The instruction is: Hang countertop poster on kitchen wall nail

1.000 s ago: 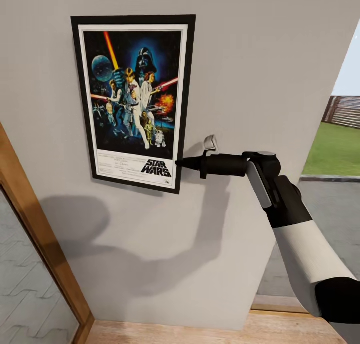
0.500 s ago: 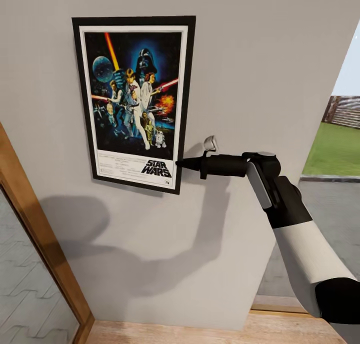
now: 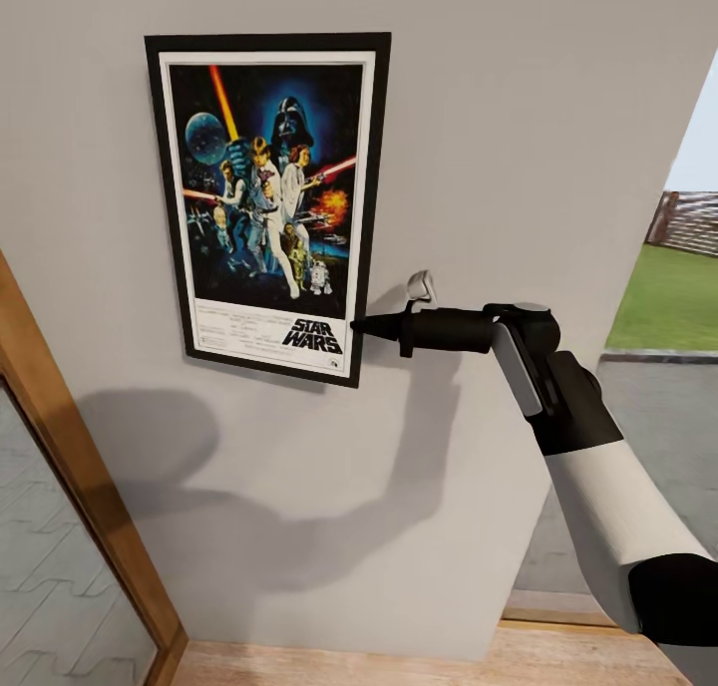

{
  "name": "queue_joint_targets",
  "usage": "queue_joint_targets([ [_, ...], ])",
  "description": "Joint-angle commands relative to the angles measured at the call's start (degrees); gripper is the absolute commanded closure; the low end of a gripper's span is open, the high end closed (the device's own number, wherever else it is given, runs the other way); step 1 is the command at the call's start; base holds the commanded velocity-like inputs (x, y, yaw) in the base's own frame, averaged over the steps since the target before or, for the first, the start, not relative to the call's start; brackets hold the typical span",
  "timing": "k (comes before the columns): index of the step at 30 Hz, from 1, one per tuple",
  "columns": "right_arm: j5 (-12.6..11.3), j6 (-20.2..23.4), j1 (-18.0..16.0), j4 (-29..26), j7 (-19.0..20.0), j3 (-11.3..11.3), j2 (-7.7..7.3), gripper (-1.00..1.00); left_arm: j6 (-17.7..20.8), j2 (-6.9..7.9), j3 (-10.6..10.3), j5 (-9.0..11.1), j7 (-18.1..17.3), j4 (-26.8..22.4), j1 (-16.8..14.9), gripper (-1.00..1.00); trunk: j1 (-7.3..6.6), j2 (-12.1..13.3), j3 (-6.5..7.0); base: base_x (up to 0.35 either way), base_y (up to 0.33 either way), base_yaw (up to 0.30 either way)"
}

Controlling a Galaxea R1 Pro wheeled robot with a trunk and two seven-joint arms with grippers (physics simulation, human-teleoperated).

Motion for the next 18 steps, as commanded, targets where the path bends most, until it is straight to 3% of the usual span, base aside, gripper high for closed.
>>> queue_joint_targets([
  [1,-0.47,0.47,-0.07,0.0,-0.03,0.08,-0.05,1.0,-0.07,-0.02,0.15,-0.01,-0.31,-0.04,-0.02,-1.0,0.04,-0.13,-0.12,0.009,0.0,0.0],
  [18,-0.49,0.47,-0.07,0.0,-0.03,0.08,-0.05,1.0,-0.08,0.0,0.18,0.01,-0.31,-0.04,-0.02,-1.0,0.04,-0.13,-0.12,0.02,0.0,0.0],
])
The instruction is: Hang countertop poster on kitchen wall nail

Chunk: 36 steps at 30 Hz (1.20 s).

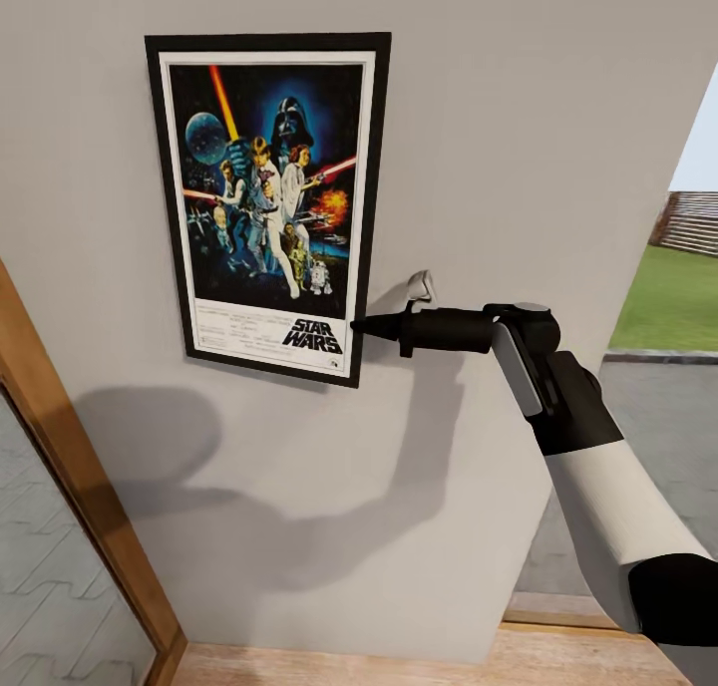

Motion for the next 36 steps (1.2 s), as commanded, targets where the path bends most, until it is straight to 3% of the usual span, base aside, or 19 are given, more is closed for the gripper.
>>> queue_joint_targets([
  [1,-0.44,0.47,-0.06,0.0,-0.03,0.08,-0.05,1.0,-0.05,0.01,0.23,-0.01,-0.31,-0.04,-0.02,-1.0,0.04,-0.13,-0.12,0.008,0.0,0.0],
  [36,-0.42,0.47,-0.06,0.01,-0.03,0.08,-0.05,1.0,-0.07,0.05,1.53,-0.02,-0.4,-0.04,-0.02,-1.0,0.04,-0.13,-0.12,0.015,0.0,0.0],
])
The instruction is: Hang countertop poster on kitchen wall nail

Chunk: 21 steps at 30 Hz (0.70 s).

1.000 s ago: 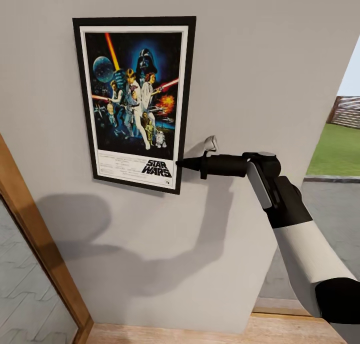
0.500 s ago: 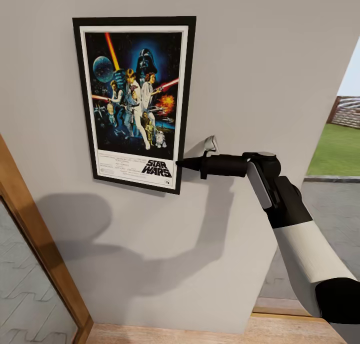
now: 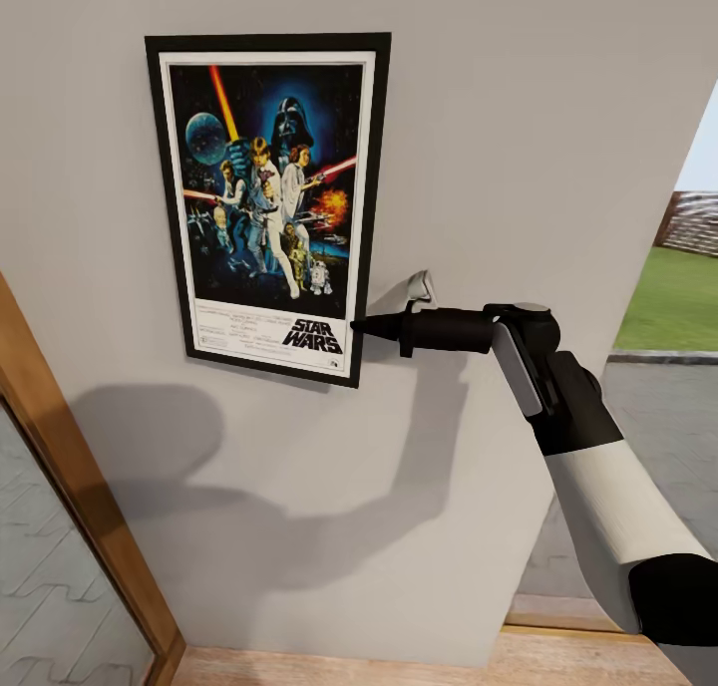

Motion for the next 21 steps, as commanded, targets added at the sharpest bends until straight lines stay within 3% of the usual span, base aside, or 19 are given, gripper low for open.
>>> queue_joint_targets([
  [1,-0.46,0.47,-0.06,0.0,-0.03,0.08,-0.05,1.0,-0.07,-0.02,0.18,-0.01,-0.31,-0.04,-0.02,-1.0,0.04,-0.12,-0.12,0.001,0.0,0.0],
  [21,-0.88,0.56,0.02,-0.09,0.59,-1.03,-0.13,1.0,-0.07,-0.36,0.49,0.17,-0.31,-0.18,-0.02,-1.0,0.04,-0.13,-0.12,0.0,0.0,0.0],
])
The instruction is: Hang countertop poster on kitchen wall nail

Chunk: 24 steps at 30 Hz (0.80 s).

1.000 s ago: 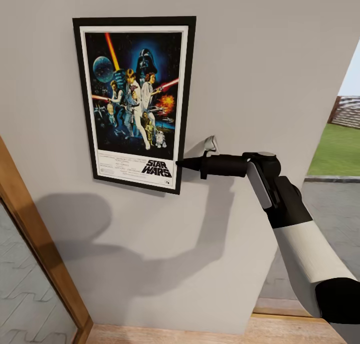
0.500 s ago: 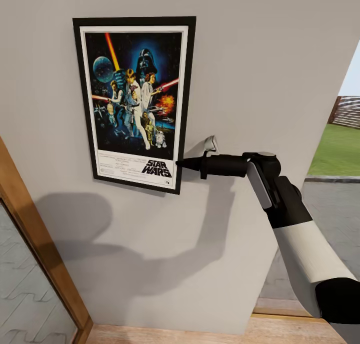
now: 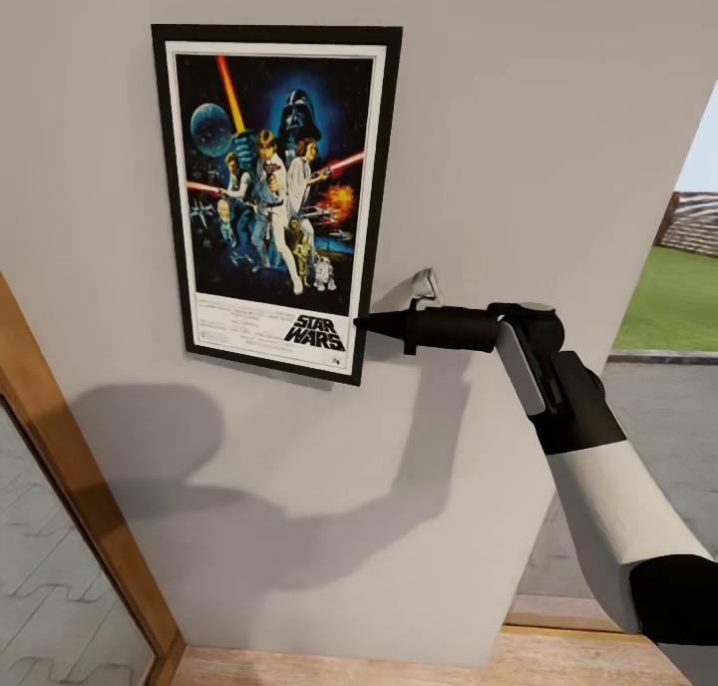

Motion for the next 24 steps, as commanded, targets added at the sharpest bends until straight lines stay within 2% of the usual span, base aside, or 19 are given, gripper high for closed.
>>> queue_joint_targets([
  [1,-0.4,0.4,-0.06,0.0,-0.1,0.08,-0.05,1.0,-0.06,-0.02,0.14,0.01,-0.31,-0.04,-0.02,-1.0,0.04,-0.12,-0.12,0.0,0.0,0.0],
  [9,-0.4,0.4,-0.06,0.0,-0.12,0.11,-0.05,1.0,-0.06,-0.02,0.14,0.01,-0.31,-0.03,-0.02,-1.0,0.04,-0.12,-0.12,0.003,0.0,0.0],
  [12,-0.41,0.4,-0.06,0.08,-0.27,-0.69,-0.05,1.0,-0.06,0.07,0.12,-0.04,-0.3,0.2,-0.02,-1.0,0.04,-0.12,-0.12,0.124,0.0,0.0],
  [13,-8.36,1.09,-0.76,-6.02,5.86,9.96,-5.38,1.0,-0.06,0.11,0.13,-0.06,-0.3,0.28,-0.02,-1.0,0.04,-0.12,-0.12,0.132,0.0,0.0],
  [14,-10.2,0.16,-3.02,-6.35,5.63,9.31,-9.29,1.0,-0.06,0.12,0.13,-0.07,-0.31,0.31,-0.02,-1.0,0.04,-0.12,-0.12,0.085,0.0,0.0],
  [18,-8.12,-0.91,-1.61,-5.69,6.07,9.39,-8.19,1.0,-0.06,0.14,0.14,-0.08,-0.28,0.35,-0.02,-1.0,0.04,-0.12,-0.12,0.037,0.0,0.0],
  [19,-0.4,0.4,-0.06,0.13,-0.36,-2.33,-0.05,-1.0,-0.06,0.14,0.14,-0.08,-0.27,0.35,-0.02,-1.0,0.04,-0.12,-0.12,0.018,0.0,0.0],
  [24,-0.45,0.4,-0.06,0.03,-0.36,-2.41,-0.05,-1.0,-0.06,0.14,0.14,-0.08,-0.25,0.36,-0.02,-1.0,0.04,-0.12,-0.12,0.006,0.0,0.0],
])
